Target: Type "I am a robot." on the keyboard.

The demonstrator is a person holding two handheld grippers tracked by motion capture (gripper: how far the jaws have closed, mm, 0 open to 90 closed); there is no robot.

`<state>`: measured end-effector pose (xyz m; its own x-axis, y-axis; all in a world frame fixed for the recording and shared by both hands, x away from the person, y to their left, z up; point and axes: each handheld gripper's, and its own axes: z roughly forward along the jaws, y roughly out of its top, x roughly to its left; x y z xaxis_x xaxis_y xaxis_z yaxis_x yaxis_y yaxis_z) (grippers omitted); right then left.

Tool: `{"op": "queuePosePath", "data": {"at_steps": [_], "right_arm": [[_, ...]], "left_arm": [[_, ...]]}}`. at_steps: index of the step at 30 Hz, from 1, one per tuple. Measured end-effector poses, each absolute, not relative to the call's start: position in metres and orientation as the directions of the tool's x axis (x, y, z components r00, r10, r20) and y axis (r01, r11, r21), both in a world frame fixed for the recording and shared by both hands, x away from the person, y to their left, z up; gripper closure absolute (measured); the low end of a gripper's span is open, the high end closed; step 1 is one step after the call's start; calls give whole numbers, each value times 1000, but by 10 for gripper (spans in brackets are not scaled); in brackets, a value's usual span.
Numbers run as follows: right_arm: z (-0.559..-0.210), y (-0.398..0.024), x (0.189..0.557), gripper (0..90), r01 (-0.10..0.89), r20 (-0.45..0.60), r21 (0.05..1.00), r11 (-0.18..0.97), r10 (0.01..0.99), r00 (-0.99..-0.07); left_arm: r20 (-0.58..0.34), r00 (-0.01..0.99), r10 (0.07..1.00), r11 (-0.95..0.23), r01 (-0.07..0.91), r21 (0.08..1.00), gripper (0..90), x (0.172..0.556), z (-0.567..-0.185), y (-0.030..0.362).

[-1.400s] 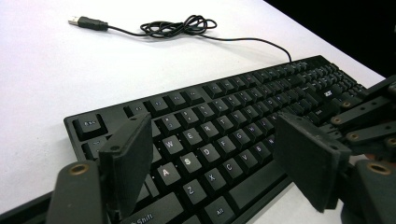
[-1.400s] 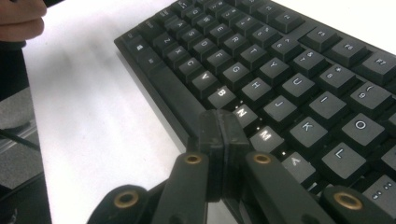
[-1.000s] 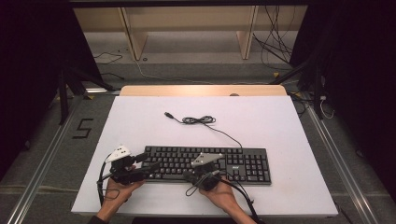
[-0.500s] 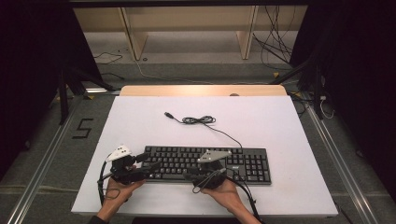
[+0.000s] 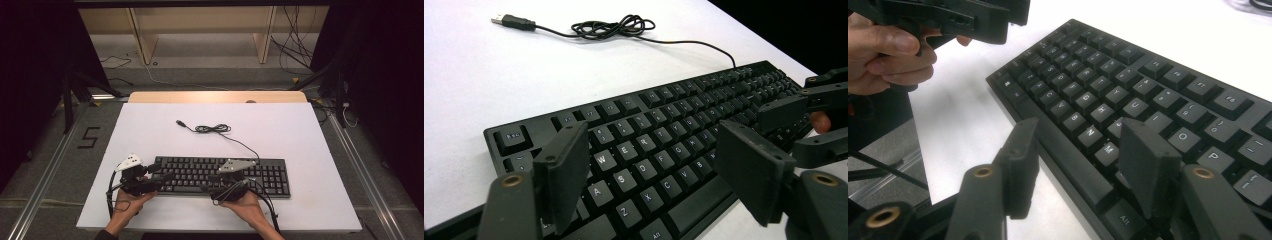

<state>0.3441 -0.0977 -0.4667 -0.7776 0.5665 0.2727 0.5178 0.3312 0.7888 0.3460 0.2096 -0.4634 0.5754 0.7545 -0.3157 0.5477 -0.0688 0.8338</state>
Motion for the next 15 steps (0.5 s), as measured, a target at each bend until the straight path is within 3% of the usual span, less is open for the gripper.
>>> {"op": "queuePosePath", "data": {"at_steps": [5,15], "right_arm": [[-466,-102,344,467,511,264,796,323,574,-775],[-461,-108,341,423,505,265,805,310,574,-775]], "left_arm": [[-314,573,757,-82,560,825,358,349,-464,206],[-294,578,761,-142,590,795,571,362,-467,193]]}}
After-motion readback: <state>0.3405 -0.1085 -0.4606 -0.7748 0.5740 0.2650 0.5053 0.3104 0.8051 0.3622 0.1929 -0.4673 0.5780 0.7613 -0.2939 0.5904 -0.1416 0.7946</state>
